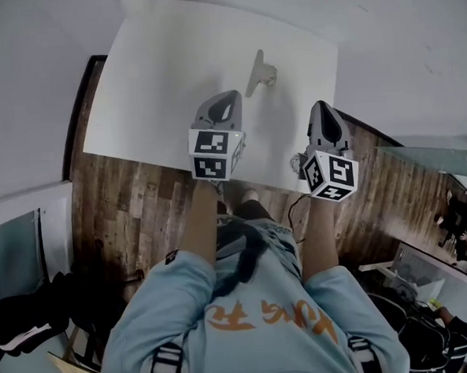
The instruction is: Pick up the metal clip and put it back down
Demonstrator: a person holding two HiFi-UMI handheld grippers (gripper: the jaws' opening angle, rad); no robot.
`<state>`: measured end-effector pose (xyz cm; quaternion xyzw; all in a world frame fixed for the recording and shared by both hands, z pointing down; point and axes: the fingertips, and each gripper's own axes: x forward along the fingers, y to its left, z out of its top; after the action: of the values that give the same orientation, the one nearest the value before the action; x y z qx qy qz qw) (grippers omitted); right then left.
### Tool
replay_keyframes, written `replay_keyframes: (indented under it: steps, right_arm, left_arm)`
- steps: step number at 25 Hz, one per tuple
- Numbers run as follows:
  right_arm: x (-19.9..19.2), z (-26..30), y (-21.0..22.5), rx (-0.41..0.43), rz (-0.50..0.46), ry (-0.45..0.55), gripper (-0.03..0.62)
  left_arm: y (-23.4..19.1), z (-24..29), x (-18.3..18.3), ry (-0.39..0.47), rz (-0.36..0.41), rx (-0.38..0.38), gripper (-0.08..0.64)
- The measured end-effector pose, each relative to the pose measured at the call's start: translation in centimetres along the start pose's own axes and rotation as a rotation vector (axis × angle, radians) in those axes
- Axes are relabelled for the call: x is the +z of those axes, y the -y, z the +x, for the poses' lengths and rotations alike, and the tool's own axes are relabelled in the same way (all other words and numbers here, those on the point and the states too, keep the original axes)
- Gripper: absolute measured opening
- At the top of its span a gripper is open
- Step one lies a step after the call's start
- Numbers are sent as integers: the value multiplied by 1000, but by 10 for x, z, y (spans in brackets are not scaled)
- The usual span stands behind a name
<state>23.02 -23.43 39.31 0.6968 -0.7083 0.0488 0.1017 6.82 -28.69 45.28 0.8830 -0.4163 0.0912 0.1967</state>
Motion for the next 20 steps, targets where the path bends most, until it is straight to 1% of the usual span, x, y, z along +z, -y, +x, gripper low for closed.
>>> replay_keyframes:
  steps: [2, 5, 8, 11, 15, 20]
  right_arm:
    - [-6, 3, 6, -4, 23, -8, 12]
    - [-23, 12, 17, -16, 62, -29, 12]
    - [-43, 20, 16, 11, 73, -75, 12]
    - [-54, 27, 17, 40, 79, -104, 12]
    - [-67, 38, 14, 122, 103, -128, 12]
    - [-77, 61, 6, 212, 107, -149, 13]
  left_arm:
    - [1, 5, -8, -31, 9, 6, 17]
    - [8, 13, -23, -81, 26, -13, 17]
    - [0, 15, -39, -120, 3, 12, 17]
    - [-4, 23, -42, -125, -20, 38, 17]
    - [2, 31, -54, -151, -32, 41, 17]
    - [2, 37, -55, -160, -27, 51, 17]
